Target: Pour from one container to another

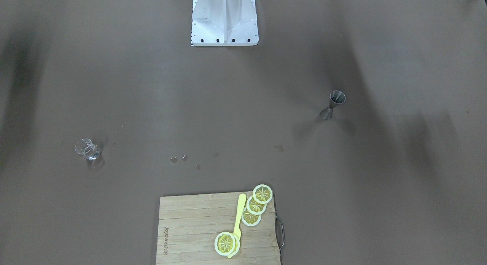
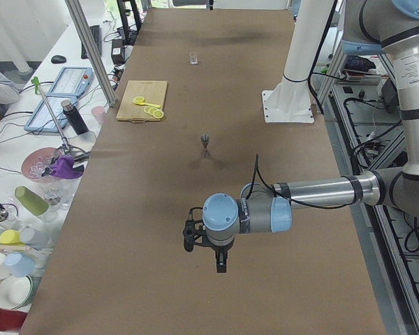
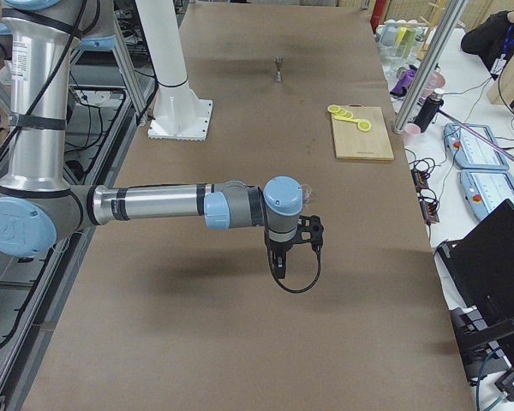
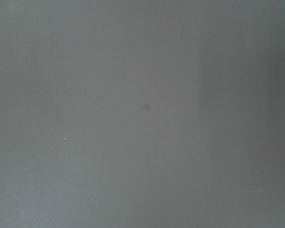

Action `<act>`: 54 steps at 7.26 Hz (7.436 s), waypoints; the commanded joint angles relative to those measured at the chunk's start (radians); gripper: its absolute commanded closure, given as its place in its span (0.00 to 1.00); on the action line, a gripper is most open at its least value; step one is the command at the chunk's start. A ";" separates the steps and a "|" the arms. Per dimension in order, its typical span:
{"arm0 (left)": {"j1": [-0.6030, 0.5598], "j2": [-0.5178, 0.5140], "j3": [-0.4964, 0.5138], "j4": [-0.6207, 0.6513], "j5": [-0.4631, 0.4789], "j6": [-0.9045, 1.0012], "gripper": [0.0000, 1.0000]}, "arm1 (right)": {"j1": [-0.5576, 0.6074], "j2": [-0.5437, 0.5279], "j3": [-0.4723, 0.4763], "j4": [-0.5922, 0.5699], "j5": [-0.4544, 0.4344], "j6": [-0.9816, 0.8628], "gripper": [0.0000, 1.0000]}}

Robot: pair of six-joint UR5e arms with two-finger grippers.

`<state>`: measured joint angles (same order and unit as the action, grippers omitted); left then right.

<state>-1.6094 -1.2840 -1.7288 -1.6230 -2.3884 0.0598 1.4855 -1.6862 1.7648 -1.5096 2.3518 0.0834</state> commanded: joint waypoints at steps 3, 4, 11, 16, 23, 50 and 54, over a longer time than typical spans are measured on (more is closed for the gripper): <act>0.000 0.000 0.000 0.000 0.000 0.000 0.01 | -0.024 0.218 -0.169 0.127 -0.005 0.004 0.00; 0.000 0.002 0.000 0.000 0.000 0.000 0.01 | -0.034 0.258 -0.166 0.149 -0.002 0.004 0.00; 0.000 0.002 -0.002 0.000 0.000 0.000 0.01 | -0.165 0.197 -0.197 0.777 0.058 -0.002 0.00; 0.000 0.002 -0.005 0.000 -0.003 0.000 0.01 | -0.273 0.209 -0.295 0.988 0.113 -0.051 0.00; -0.104 0.054 -0.127 -0.064 -0.122 0.003 0.01 | -0.323 0.210 -0.458 1.261 0.251 -0.266 0.00; 1.530 0.261 -0.058 -1.831 1.713 -0.571 0.01 | -0.527 0.395 -0.669 1.413 -0.006 -0.289 0.05; 1.735 0.187 -0.020 -1.999 1.947 -0.571 0.01 | -0.539 0.419 -0.700 1.416 -0.005 -0.289 0.05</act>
<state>0.0887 -1.0697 -1.7561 -3.5950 -0.4619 -0.5116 0.9477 -1.2807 1.0863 -0.0960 2.3457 -0.2056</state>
